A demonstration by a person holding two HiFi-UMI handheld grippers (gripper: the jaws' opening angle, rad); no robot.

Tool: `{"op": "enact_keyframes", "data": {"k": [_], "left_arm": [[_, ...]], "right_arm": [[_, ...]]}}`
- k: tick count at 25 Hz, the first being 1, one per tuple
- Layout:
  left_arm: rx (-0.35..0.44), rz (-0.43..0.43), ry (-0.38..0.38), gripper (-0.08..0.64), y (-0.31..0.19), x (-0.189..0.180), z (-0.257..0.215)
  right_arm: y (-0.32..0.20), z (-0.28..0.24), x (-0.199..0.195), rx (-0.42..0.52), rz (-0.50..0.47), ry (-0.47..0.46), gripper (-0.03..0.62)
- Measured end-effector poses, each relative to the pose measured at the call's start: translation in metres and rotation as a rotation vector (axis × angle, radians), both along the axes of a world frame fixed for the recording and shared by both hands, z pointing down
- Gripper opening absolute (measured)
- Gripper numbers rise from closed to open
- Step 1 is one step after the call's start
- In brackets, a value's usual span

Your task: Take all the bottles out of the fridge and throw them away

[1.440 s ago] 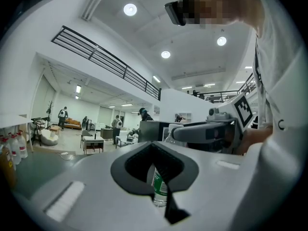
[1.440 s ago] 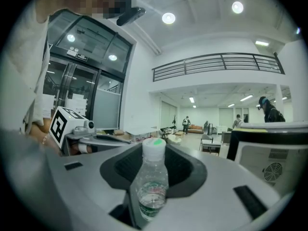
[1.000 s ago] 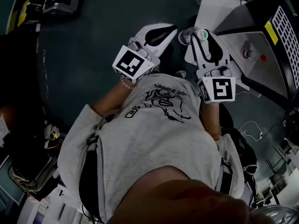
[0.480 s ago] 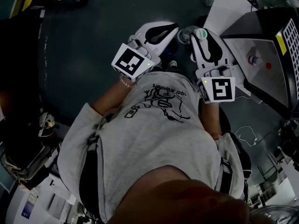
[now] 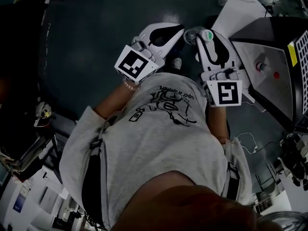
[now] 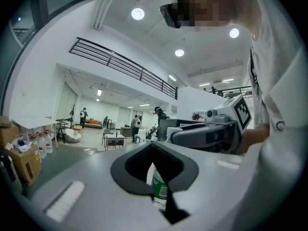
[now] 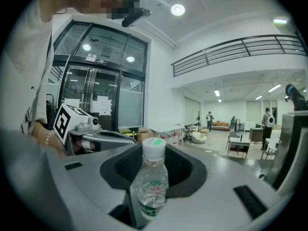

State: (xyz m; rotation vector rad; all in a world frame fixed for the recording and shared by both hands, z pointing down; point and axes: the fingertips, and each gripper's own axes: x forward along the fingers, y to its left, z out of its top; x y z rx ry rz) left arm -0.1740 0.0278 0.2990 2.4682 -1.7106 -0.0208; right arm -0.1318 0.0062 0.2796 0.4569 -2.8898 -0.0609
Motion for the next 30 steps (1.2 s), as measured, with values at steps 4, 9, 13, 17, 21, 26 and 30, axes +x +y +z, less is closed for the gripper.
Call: {"op": "enact_keyframes", "data": {"k": [4, 9, 13, 17, 21, 26, 30], "left_arm": [[0.01, 0.005, -0.013, 0.009, -0.001, 0.001, 0.004], [-0.041, -0.018, 0.01, 0.009, -0.003, 0.0, 0.02], [-0.058, -0.017, 0.019, 0.009, -0.005, -0.002, 0.032], [-0.077, -0.014, 0.024, 0.009, -0.006, -0.006, 0.048], [-0.103, -0.007, 0.025, 0.009, -0.006, -0.007, 0.067], [-0.14, 0.001, 0.023, 0.009, -0.003, -0.009, 0.093], [-0.15, 0.006, 0.017, 0.009, 0.003, -0.01, 0.107]], "right_arm": [[-0.002, 0.005, 0.0, -0.005, -0.015, 0.006, 0.146], [-0.005, 0.019, -0.003, -0.014, -0.028, 0.017, 0.146], [-0.005, 0.034, -0.006, -0.029, -0.037, 0.028, 0.146], [-0.002, 0.052, -0.013, -0.033, -0.055, 0.044, 0.146], [0.001, 0.073, -0.017, -0.048, -0.068, 0.051, 0.147], [0.007, 0.103, -0.02, -0.066, -0.08, 0.071, 0.146], [0.013, 0.116, -0.025, -0.056, -0.091, 0.066, 0.147]]}}
